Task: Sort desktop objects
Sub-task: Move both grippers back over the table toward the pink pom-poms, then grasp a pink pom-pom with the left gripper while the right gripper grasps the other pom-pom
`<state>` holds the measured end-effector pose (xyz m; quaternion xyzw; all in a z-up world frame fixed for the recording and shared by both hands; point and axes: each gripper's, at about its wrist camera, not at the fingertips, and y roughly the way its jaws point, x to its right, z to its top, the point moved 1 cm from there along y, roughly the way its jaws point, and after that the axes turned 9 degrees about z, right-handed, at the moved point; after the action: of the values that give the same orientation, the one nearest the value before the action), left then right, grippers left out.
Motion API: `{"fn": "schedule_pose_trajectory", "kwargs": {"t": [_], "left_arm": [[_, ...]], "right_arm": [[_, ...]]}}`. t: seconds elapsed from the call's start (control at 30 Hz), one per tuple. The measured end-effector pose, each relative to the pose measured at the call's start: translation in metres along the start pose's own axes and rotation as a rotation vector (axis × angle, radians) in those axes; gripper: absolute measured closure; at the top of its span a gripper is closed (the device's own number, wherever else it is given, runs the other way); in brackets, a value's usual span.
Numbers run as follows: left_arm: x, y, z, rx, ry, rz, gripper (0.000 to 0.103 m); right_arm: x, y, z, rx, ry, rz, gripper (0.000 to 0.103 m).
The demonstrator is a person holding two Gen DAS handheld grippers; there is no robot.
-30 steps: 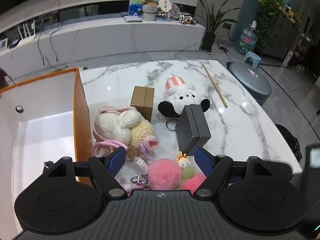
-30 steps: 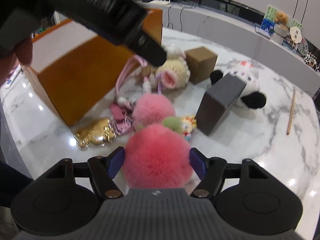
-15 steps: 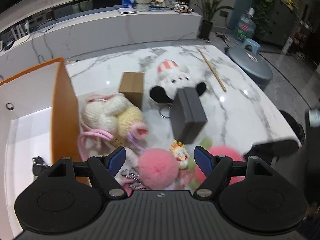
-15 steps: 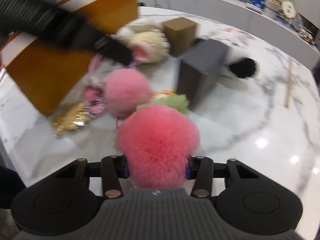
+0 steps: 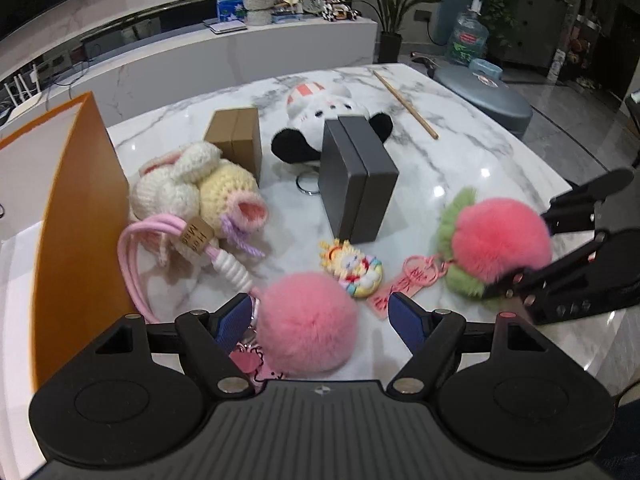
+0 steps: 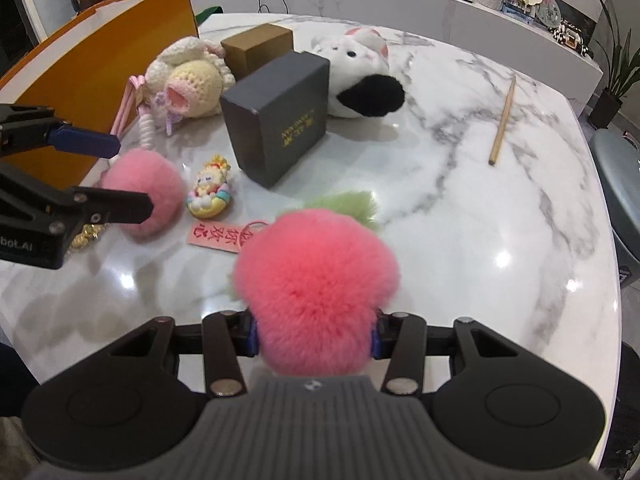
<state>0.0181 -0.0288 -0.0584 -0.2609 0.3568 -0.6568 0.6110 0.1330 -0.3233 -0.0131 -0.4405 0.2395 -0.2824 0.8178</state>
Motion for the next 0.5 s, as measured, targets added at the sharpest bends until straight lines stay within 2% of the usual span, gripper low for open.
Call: {"fn": "schedule_pose_trajectory", "kwargs": {"t": [0.27,0.33,0.4,0.47,0.5], "left_arm": [[0.015,0.019,-0.003,-0.041,0.046,-0.002,0.017],[0.015,0.022,-0.005,-0.048,0.054,0.006,0.027],[0.013,0.022,-0.007,-0.053,0.059,0.017,0.041],[0.010,0.024,-0.008,-0.063,0.060,0.022,0.048],[0.009,0.025,-0.009,-0.069,0.060,0.022,0.048]], "right_arm": [[0.001,-0.001,0.003,0.005,-0.004,0.007,0.054],[0.000,-0.001,0.004,0.005,-0.009,0.008,0.053],[0.000,-0.002,0.004,0.005,-0.010,0.009,0.053],[0.000,-0.002,0.004,0.005,-0.009,0.009,0.053],[0.000,-0.002,0.004,0.003,-0.008,0.010,0.053]]}}
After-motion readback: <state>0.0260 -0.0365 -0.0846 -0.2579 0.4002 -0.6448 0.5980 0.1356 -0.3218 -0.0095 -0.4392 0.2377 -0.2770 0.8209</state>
